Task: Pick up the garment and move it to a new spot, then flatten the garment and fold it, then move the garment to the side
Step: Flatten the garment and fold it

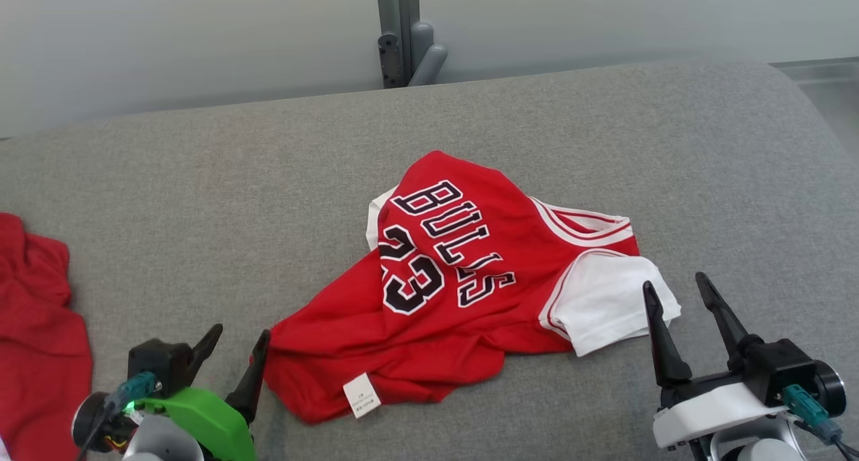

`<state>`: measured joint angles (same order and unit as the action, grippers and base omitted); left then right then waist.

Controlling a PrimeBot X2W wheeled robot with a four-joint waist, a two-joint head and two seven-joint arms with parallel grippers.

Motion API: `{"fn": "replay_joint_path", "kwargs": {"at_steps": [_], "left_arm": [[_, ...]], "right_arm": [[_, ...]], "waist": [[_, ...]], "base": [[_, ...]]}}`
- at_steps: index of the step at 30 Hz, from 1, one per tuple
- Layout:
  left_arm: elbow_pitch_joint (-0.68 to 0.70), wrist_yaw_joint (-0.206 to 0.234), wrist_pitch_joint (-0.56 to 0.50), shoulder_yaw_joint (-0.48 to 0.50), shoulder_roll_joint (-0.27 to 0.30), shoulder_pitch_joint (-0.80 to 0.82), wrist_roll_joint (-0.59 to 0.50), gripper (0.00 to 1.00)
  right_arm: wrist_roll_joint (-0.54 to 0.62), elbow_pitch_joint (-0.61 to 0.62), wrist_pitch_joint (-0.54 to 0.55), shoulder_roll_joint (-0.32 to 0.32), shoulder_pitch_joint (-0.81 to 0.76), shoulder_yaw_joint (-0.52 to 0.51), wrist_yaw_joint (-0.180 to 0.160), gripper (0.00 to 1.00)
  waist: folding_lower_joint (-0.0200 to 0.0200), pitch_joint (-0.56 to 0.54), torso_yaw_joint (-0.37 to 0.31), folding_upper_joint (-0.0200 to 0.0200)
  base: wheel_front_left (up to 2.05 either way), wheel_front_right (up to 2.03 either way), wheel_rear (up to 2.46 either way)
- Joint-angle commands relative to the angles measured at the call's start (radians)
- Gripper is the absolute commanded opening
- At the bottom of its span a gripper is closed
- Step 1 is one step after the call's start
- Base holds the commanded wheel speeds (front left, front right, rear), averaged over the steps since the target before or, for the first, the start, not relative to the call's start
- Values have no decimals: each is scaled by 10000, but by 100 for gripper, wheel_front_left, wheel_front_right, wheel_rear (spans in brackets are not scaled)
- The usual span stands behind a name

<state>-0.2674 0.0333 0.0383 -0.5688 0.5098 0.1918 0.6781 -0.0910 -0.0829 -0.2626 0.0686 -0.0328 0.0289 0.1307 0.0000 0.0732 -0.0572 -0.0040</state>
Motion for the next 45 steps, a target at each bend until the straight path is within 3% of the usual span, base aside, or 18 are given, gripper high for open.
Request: {"fn": "replay_joint_path", "kwargs": {"at_steps": [1,10,15,21,31,38,45], "left_arm": [[216,177,268,108,-105,-381,54,100],[1155,1135,1988,820,-419,-2161,100,100],[1528,1119,2283,1449,-791,-2891,-422,100],[2181,600,2270,3281,-1807,-3779,-1522,100],[1997,-1075,2272,5679,-3451,-4697,-3314,100],[1795,-1526,2273,6243,-4010,-4864,-3967,100],[1705,-1642,2273,6266,-4253,-4735,-4153,100]], "right_arm": [[109,138,-36,30,-95,-100,1,100],[357,670,-36,67,-303,-897,1,100],[553,830,-36,113,-513,-1170,1,100],[679,826,-34,65,-723,-1485,1,100],[690,458,-34,-59,-1036,-1798,1,100],[683,296,-36,-98,-1074,-1981,1,100],[708,212,-36,-133,-1046,-1967,1,100]], "waist": [[0,-76,82,40],[0,-300,357,40],[0,-471,462,40],[0,-639,505,40],[0,-836,463,40],[0,-866,459,40],[0,-867,466,40]], "base": [[0,0,0],[0,0,0],[0,0,0],[0,0,0],[0,0,0],[0,0,0],[0,0,0]]}}
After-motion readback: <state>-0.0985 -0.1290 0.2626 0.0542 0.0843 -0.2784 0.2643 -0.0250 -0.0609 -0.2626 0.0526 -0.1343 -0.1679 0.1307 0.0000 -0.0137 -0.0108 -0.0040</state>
